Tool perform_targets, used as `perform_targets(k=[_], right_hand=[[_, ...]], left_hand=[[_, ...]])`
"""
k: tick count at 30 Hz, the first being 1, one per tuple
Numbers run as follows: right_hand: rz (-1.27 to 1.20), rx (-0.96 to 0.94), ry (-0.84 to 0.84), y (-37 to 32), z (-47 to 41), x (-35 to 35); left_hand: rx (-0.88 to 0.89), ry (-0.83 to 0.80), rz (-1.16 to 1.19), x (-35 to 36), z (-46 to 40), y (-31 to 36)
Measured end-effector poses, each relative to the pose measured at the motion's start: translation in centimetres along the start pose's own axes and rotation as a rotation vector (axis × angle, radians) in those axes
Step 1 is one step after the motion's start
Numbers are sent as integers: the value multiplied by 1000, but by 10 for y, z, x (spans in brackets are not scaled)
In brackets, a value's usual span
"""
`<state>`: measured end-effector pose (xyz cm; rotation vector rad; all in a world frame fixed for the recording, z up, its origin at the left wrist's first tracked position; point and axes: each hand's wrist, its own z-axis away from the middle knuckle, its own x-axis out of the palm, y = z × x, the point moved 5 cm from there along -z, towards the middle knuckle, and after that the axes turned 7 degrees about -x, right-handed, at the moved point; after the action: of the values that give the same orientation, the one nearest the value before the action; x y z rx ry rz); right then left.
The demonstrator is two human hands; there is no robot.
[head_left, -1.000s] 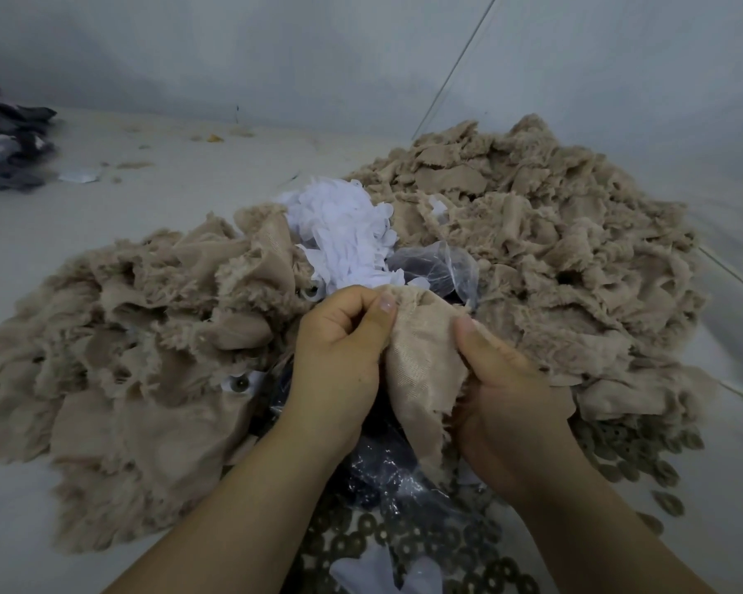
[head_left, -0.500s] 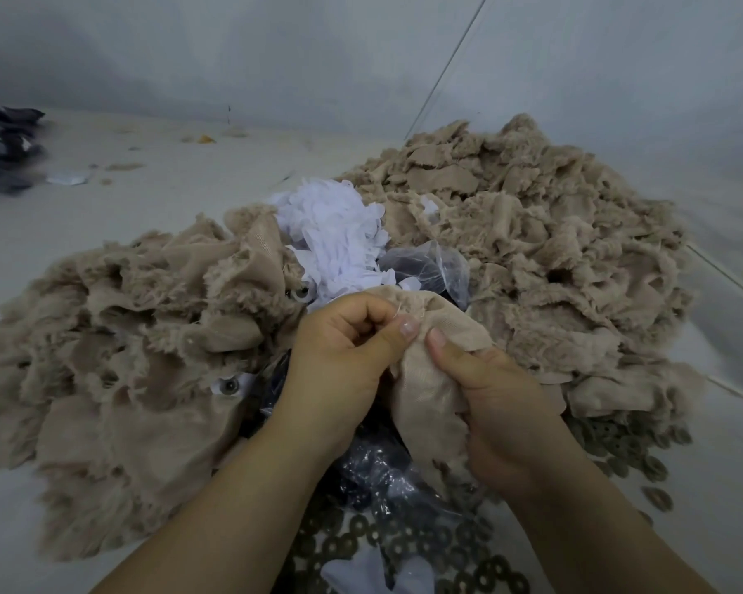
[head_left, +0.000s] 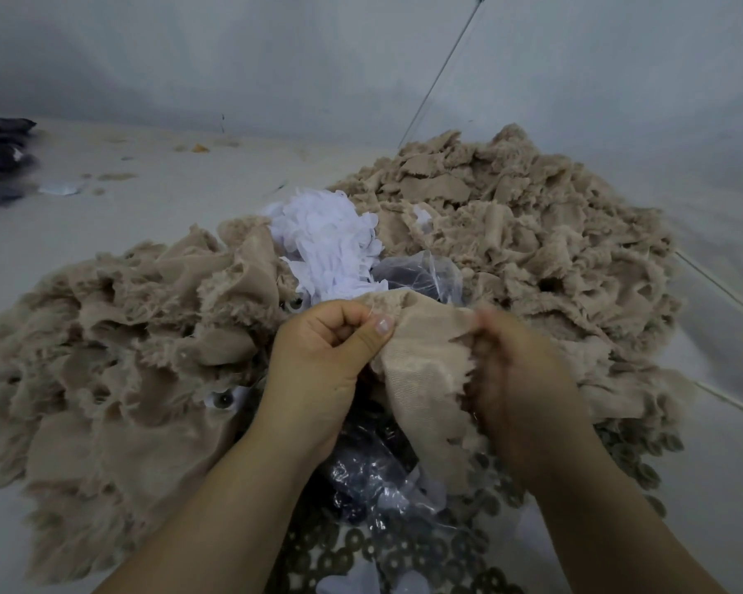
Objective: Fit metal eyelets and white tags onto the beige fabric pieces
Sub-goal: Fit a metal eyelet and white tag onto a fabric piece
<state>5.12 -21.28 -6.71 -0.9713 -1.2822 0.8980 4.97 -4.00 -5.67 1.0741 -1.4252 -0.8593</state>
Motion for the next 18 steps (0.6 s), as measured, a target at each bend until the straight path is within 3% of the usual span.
perform_targets(k=[2,4,6,8,10,15,18], right_hand=[[338,-309,157,-24,-14,-16],[822,-529,201,-38,-28,-18],[1221,-554,113,-30,-46,-13],[1408,-463,-55,-11,-62,-10],[1523,-375,-186,4,-69,-8],[1382,-485,-20,0,-68,-20],[1453,-477,-98,3,-64,-19]], left_hand=[[-8,42,19,-4,-2,0],[-22,72,32,-6,-3,-1],[-29,80,37,-7,-4,-2],[-33,78,42,-8,-4,-3],[-39,78,45,-8,-4,-4],[-35,78,43,-8,-5,-4],[-29,74,35,-8,-5,-5]])
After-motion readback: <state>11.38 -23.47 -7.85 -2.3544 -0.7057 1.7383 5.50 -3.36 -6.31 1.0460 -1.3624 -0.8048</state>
